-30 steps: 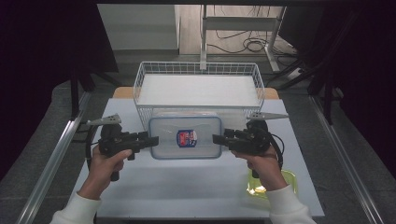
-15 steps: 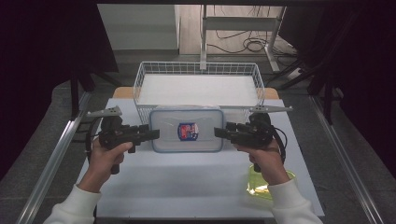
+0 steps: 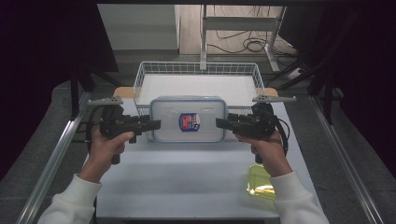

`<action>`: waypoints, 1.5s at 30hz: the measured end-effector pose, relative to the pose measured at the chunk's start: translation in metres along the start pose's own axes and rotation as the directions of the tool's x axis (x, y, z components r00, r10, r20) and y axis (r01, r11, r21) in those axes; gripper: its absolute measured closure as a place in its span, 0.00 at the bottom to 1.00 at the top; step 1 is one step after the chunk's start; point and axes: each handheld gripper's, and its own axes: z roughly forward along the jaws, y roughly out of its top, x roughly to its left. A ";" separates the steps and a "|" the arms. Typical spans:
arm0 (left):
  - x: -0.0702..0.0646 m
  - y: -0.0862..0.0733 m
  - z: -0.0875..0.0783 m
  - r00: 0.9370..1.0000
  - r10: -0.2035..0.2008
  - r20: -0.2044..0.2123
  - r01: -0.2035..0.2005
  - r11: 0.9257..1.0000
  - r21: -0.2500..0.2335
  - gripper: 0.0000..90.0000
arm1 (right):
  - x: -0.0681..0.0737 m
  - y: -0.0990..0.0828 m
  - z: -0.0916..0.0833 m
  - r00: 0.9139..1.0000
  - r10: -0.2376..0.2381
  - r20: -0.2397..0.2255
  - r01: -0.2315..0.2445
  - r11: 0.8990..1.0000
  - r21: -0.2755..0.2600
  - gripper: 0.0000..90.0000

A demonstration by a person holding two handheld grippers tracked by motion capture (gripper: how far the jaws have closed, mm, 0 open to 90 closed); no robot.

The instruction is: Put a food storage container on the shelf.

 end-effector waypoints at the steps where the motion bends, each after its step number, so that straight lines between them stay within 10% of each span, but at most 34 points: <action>1: 0.000 0.003 0.000 1.000 0.001 0.000 -0.001 1.000 0.001 0.59 | -0.001 0.002 0.000 1.000 -0.003 0.002 0.003 1.000 -0.003 0.55; 26: 0.013 0.057 0.015 1.000 0.013 -0.005 -0.013 1.000 0.008 0.59 | -0.024 0.050 -0.002 0.999 0.039 0.014 -0.039 0.998 -0.046 0.54; 45: 0.047 0.087 0.041 1.000 -0.023 0.012 0.023 0.999 0.026 0.58 | -0.058 0.075 0.013 0.993 0.109 0.034 -0.106 0.992 -0.066 0.54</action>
